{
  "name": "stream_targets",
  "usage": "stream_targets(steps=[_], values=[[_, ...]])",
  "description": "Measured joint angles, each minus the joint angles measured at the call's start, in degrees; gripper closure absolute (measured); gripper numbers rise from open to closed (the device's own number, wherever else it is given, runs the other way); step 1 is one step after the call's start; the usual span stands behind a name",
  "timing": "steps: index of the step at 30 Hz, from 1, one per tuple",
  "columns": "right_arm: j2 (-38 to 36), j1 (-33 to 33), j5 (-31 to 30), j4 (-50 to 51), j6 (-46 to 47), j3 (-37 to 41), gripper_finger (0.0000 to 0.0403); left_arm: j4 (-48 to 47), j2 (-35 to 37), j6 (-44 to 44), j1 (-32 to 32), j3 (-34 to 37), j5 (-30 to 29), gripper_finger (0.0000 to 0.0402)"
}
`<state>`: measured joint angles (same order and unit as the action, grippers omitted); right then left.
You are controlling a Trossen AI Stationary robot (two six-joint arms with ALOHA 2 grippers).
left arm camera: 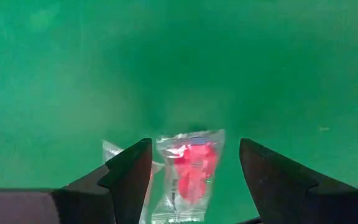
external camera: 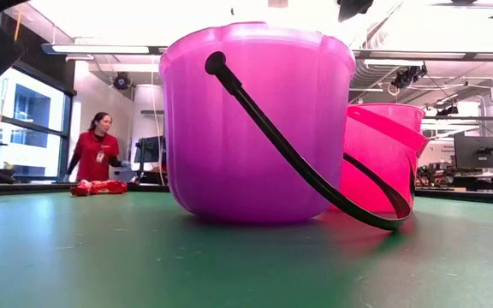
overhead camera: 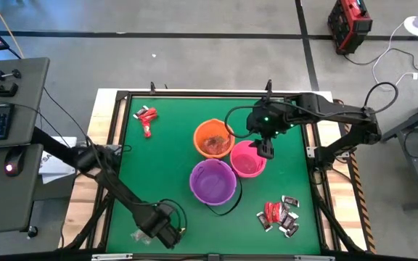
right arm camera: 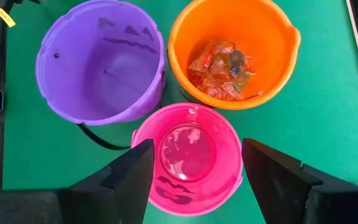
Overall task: Sort candy by brand, put in halloween buckets
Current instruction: Put the red gummy into the orange bucket
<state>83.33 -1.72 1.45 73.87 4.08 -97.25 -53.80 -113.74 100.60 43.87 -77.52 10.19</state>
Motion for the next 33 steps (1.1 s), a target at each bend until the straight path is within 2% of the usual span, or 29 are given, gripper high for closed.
stream_targets(steps=[5, 8, 12, 16, 17, 19, 21, 23, 27, 30, 33], values=[[0.0, 0.0, 0.0, 0.0, 0.0, 0.0, 0.0167, 0.9, -1.5, 1.3, 0.5, 0.0, 2.2, 0.0173], [0.0, 0.0, 0.0, 0.0, 0.0, 0.0, 0.0167, 1.0, -1.6, 0.7, 0.5, 0.0, 2.2, 0.019], [0.0, 0.0, 0.0, -0.5, -0.2, 0.0, 0.0167, 0.7, -1.3, -0.8, 0.2, 0.0, 1.5, 0.0262], [0.0, 0.0, 0.0, -1.0, -0.5, 0.0, 0.0167, -0.2, 0.9, -3.0, -0.5, 0.0, -1.1, 0.0374], [0.0, 0.0, 0.0, -1.0, -0.5, 0.0, 0.0167, -1.1, 2.0, -3.2, -0.9, 0.0, -2.5, 0.0386], [0.0, 0.0, 0.0, -1.0, -0.5, 0.0, 0.0167, -3.8, 5.1, -3.3, -1.9, 0.0, -5.2, 0.0384], [0.0, 0.0, 0.0, -1.0, -0.5, 0.0, 0.0167, -6.9, 9.0, -4.2, -3.3, -0.1, -8.7, 0.0382], [0.0, 0.0, 0.0, -1.1, -1.1, 0.0, 0.0167, -9.4, 13.6, -6.1, -5.1, -0.1, -14.5, 0.039], [0.0, 0.0, -2.6, -1.3, -1.5, 0.0, 0.0167, -9.4, 23.8, -12.9, -11.2, -0.1, -33.0, 0.0397], [0.0, -0.2, -5.5, -1.3, -1.3, 0.0, 0.0167, -5.4, 29.1, -24.7, -18.2, -0.2, -45.3, 0.0399], [0.0, -0.3, -5.9, -1.4, 0.1, 0.0, 0.0167, 2.3, 31.0, -42.8, -27.6, -0.2, -48.3, 0.04]])
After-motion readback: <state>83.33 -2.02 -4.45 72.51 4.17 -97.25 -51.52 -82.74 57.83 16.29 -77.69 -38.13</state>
